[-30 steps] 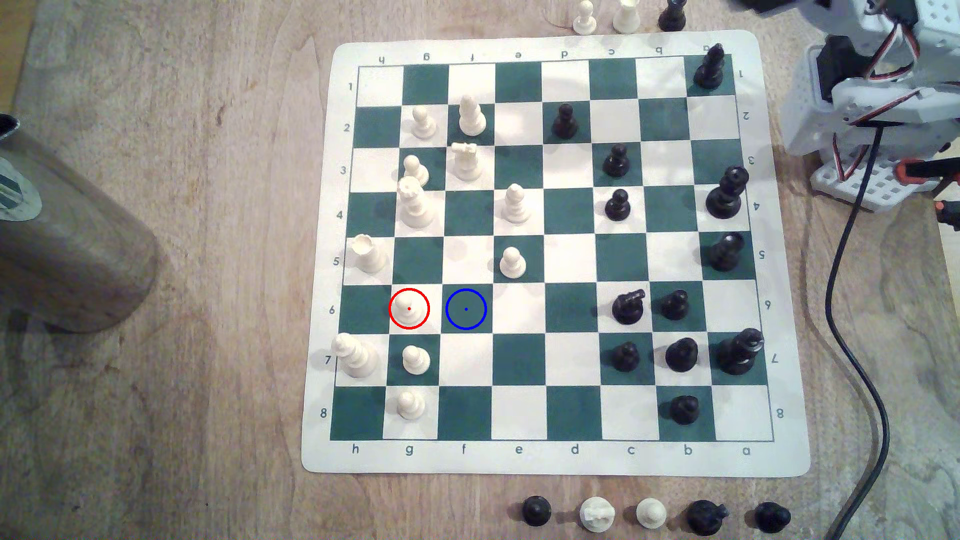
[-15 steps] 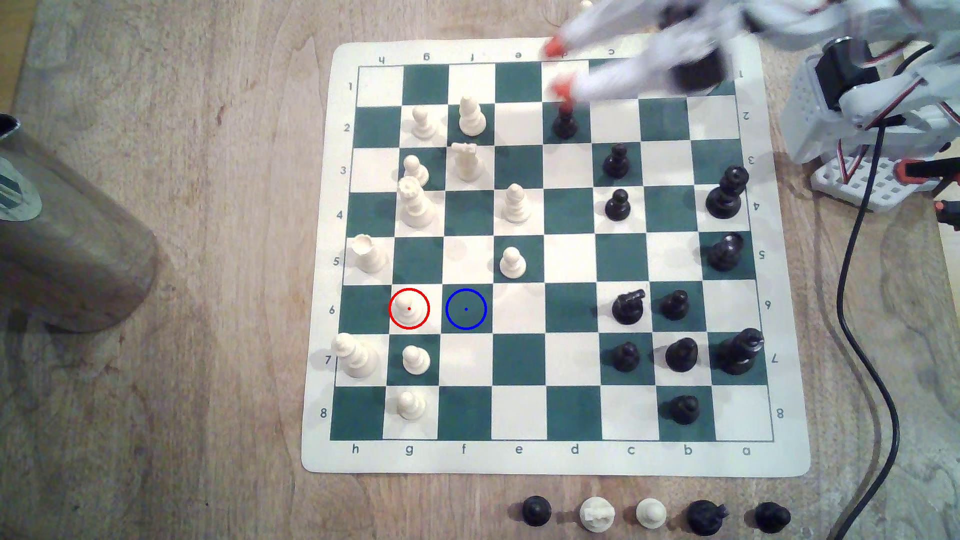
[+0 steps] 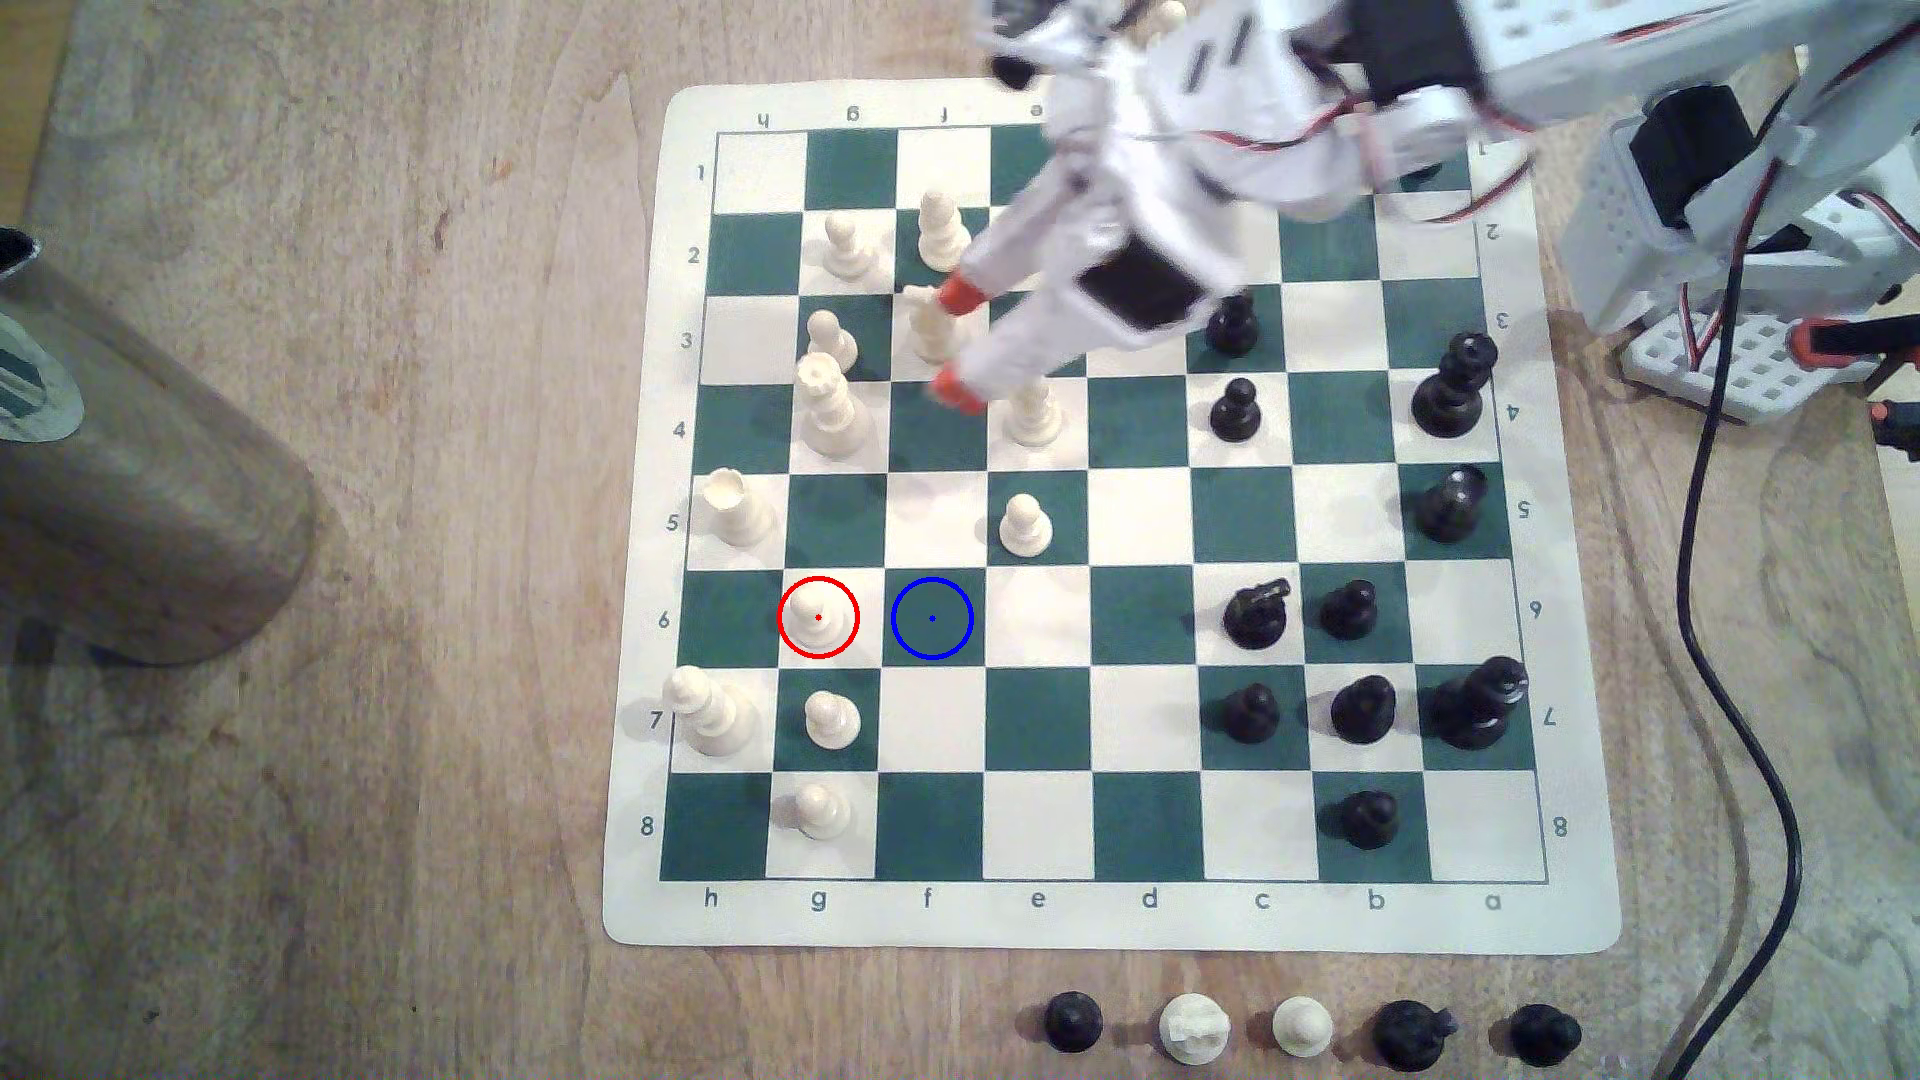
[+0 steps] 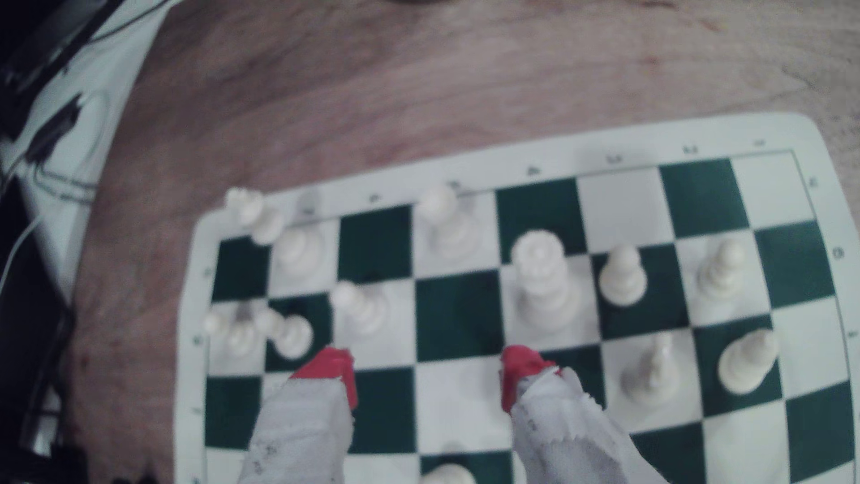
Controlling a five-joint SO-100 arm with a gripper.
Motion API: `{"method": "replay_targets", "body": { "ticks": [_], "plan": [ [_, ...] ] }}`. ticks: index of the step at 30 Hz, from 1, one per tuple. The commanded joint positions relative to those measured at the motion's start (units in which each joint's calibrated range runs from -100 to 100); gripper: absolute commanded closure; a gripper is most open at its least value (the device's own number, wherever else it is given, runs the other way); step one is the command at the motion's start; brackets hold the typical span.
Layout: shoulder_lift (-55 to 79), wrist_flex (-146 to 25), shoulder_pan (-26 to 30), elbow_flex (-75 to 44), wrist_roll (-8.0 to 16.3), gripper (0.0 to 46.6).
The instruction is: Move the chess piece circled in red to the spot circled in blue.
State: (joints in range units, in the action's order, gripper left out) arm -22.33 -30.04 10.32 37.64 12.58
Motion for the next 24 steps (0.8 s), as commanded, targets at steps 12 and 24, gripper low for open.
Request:
{"method": "replay_targets", "body": {
  "ticks": [12,24],
  "plan": [
    [26.5,-2.1,4.0,-32.7,2.4,30.3],
    [35.6,0.1,6.6,-38.2,1.2,29.1]
  ]
}}
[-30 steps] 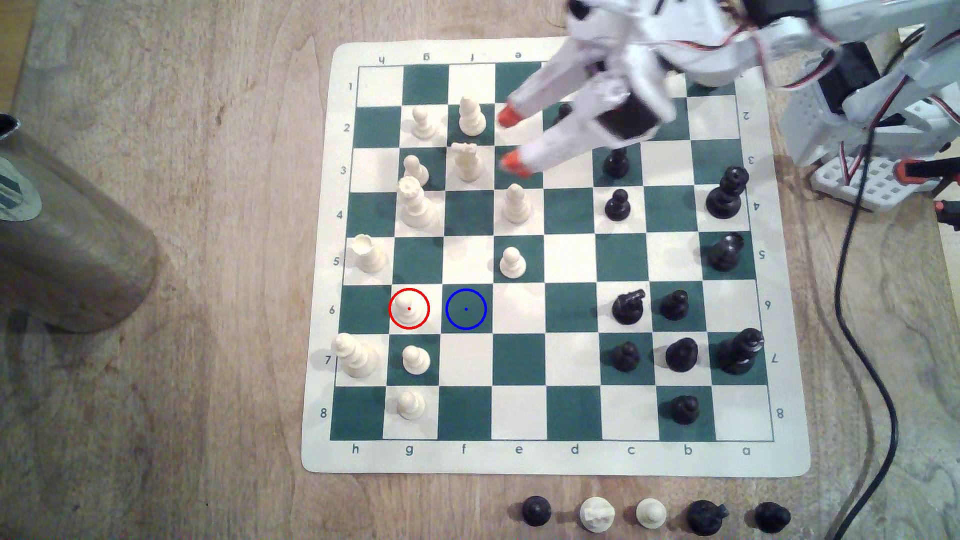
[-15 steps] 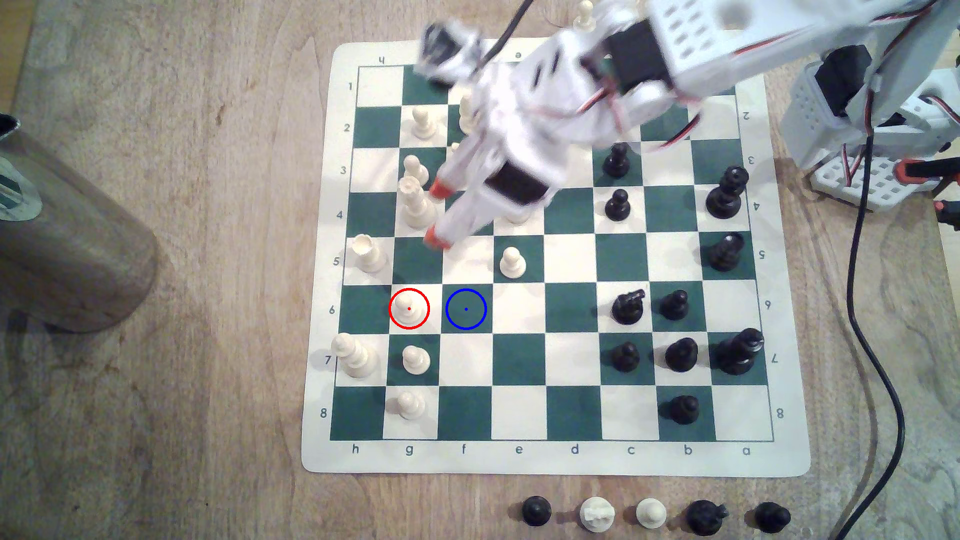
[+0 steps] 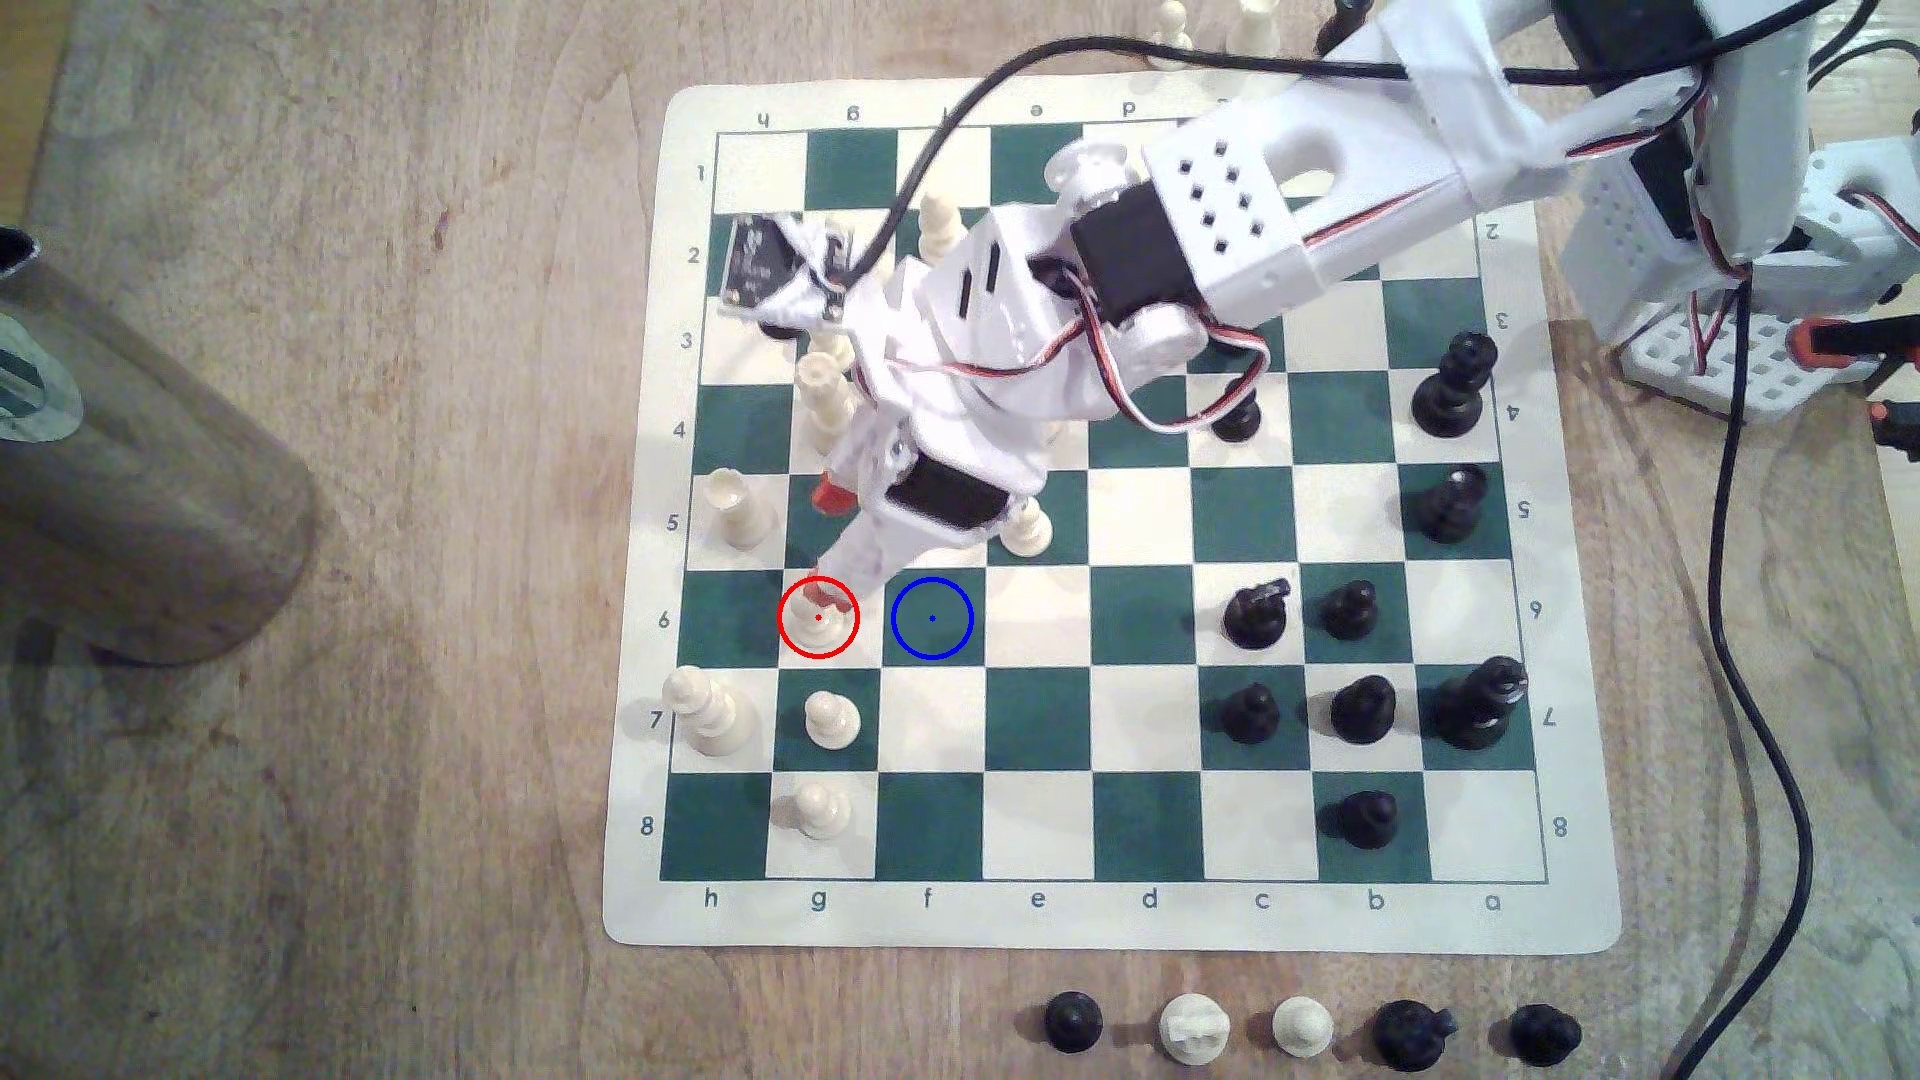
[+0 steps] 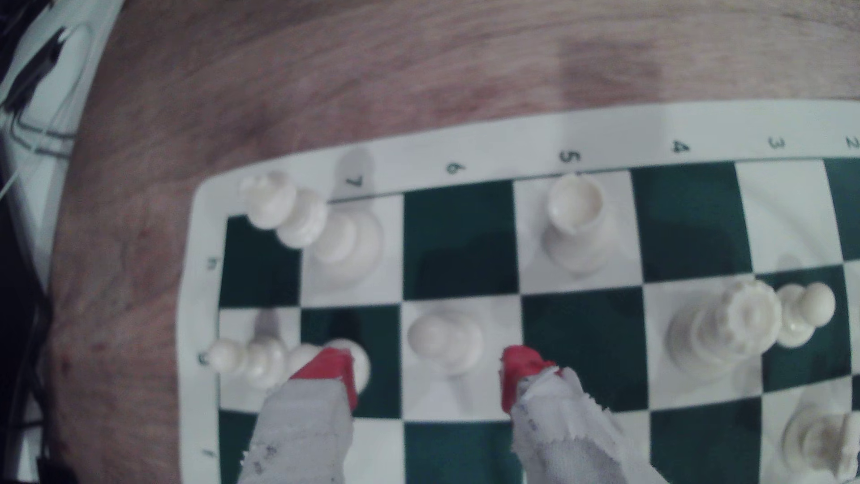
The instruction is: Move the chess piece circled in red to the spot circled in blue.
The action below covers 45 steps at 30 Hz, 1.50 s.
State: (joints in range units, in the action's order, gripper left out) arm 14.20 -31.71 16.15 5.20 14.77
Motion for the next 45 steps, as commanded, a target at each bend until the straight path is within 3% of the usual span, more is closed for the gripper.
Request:
{"method": "replay_targets", "body": {
  "ticks": [1,10,45],
  "plan": [
    [-0.5,2.1,0.9,-6.1,-1.2,29.0],
    [4.1,2.1,0.5,-10.6,-5.3,28.2],
    [11.0,2.2,0.8,-17.3,-6.3,30.3]
  ]
}}
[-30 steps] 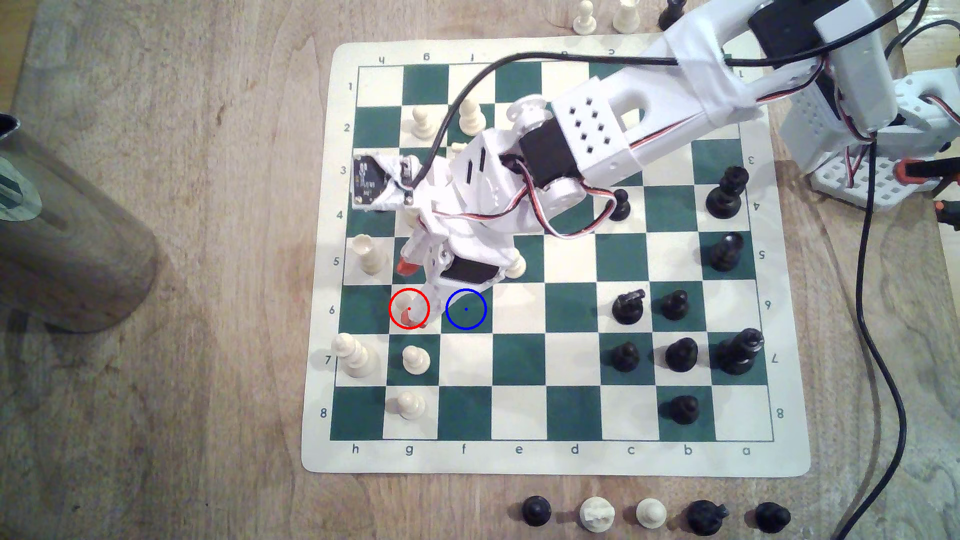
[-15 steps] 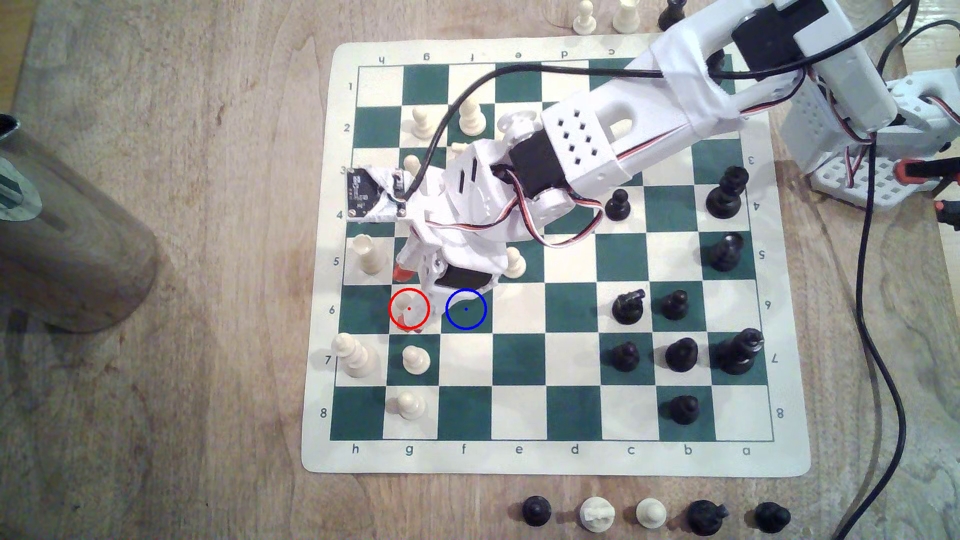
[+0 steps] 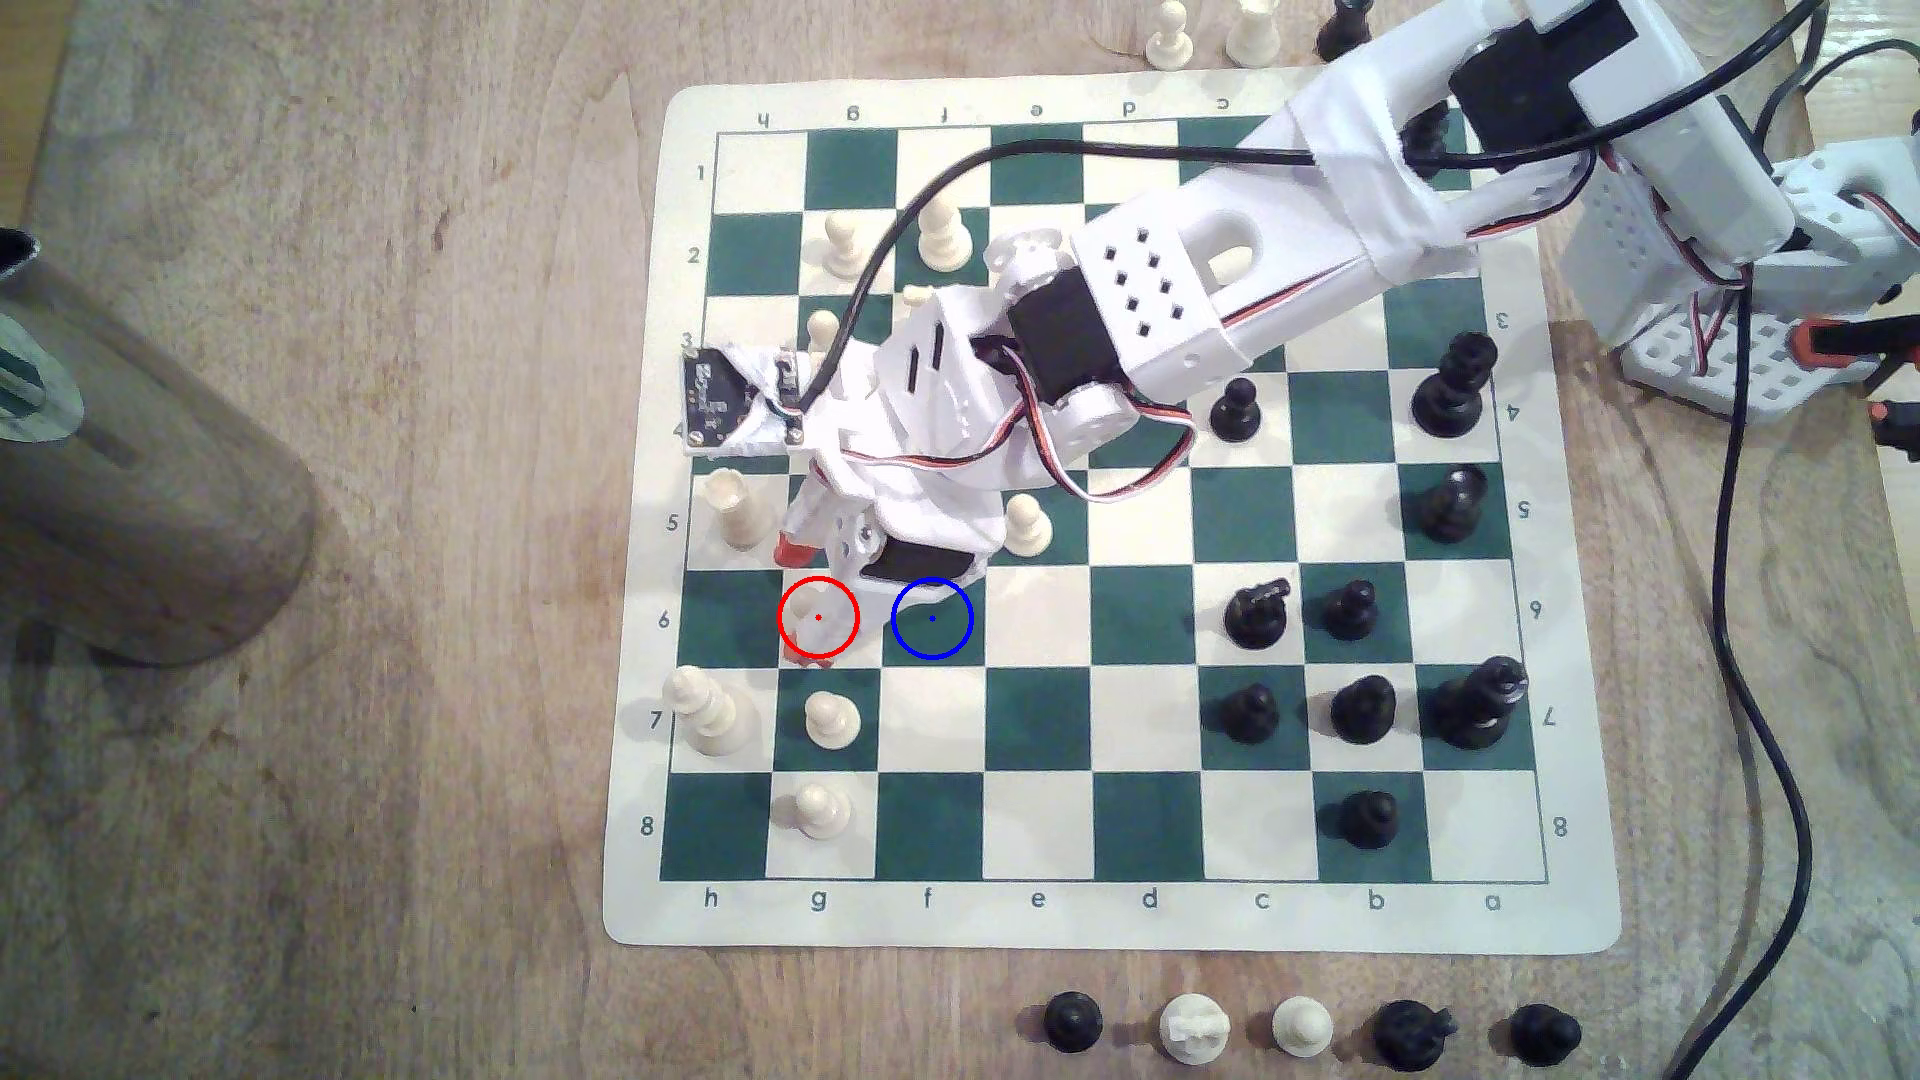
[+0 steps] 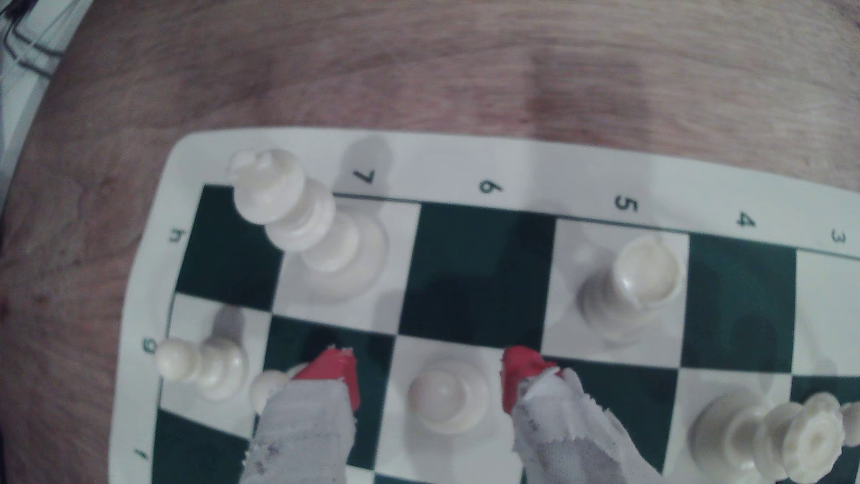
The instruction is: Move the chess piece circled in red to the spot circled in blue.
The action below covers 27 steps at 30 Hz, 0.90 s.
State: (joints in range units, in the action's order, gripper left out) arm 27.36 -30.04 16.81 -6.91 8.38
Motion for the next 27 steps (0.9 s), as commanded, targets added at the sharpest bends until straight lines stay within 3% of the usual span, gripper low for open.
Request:
{"method": "replay_targets", "body": {
  "ticks": [1,22,26,27],
  "plan": [
    [-2.1,0.3,0.1,-5.2,0.1,30.5],
    [-0.2,-0.8,0.4,-7.1,0.5,31.4],
    [0.0,-1.2,0.6,-8.0,0.5,36.1],
    [0.0,-1.3,0.6,-8.0,0.5,41.2]
  ]
}}
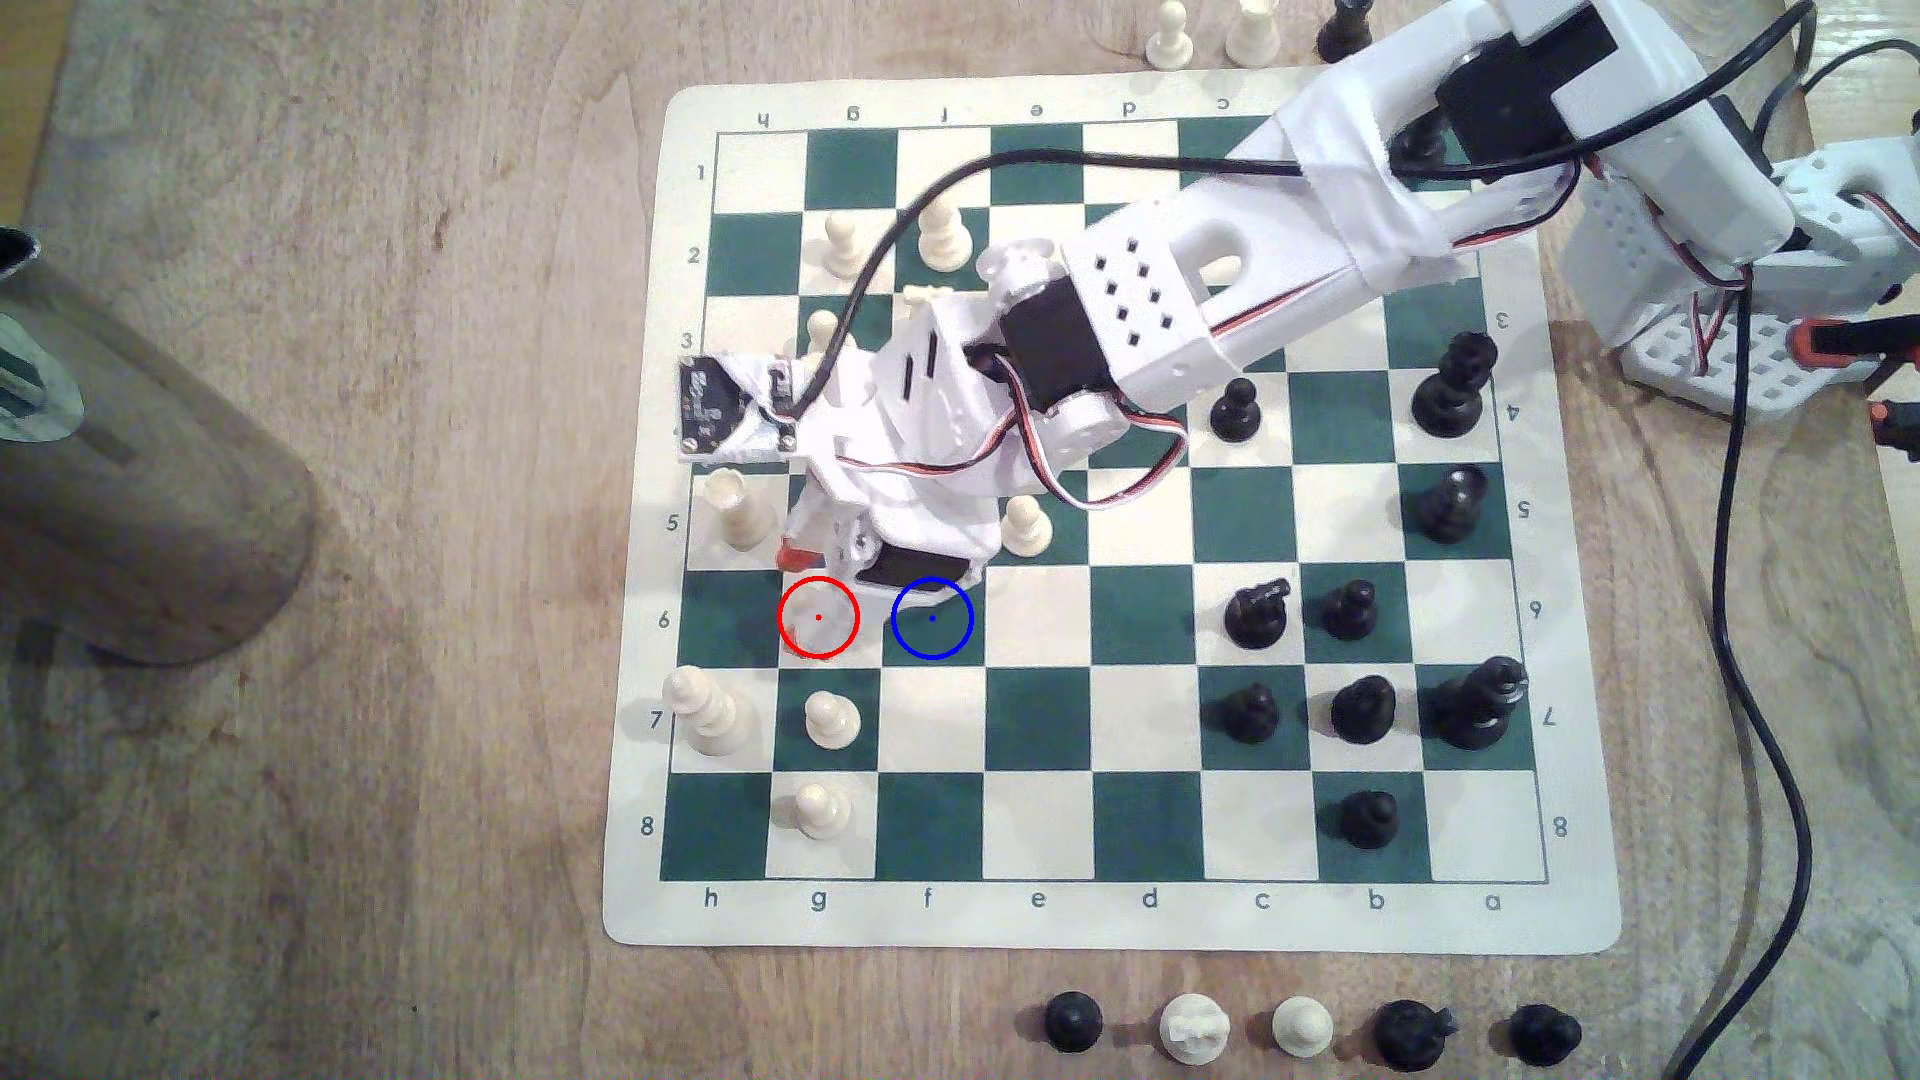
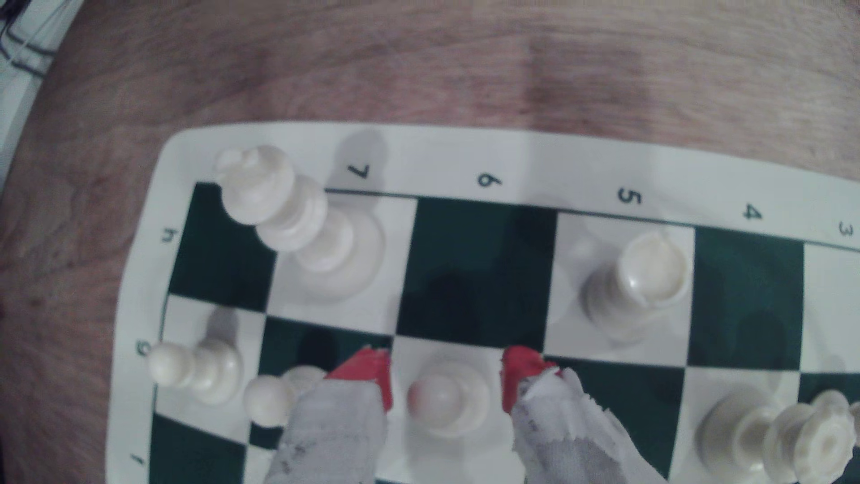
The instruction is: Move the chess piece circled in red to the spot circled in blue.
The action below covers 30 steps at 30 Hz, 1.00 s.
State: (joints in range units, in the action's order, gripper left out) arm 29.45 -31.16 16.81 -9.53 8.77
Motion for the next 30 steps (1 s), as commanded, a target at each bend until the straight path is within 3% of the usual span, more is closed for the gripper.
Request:
{"method": "replay_targets", "body": {
  "ticks": [1,3,6,8,11,21,30],
  "plan": [
    [-2.1,-0.2,0.6,-5.3,0.1,44.0],
    [-2.3,-0.4,0.7,-5.3,0.1,45.1],
    [-2.4,-0.5,0.7,-5.4,0.1,40.9],
    [-2.3,-0.5,0.7,-5.5,0.3,33.5],
    [-2.3,-0.6,0.7,-5.5,0.4,32.4],
    [-2.1,-1.4,0.7,-5.5,0.4,33.6],
    [-2.1,-2.0,0.7,-5.7,0.0,42.7]
  ]
}}
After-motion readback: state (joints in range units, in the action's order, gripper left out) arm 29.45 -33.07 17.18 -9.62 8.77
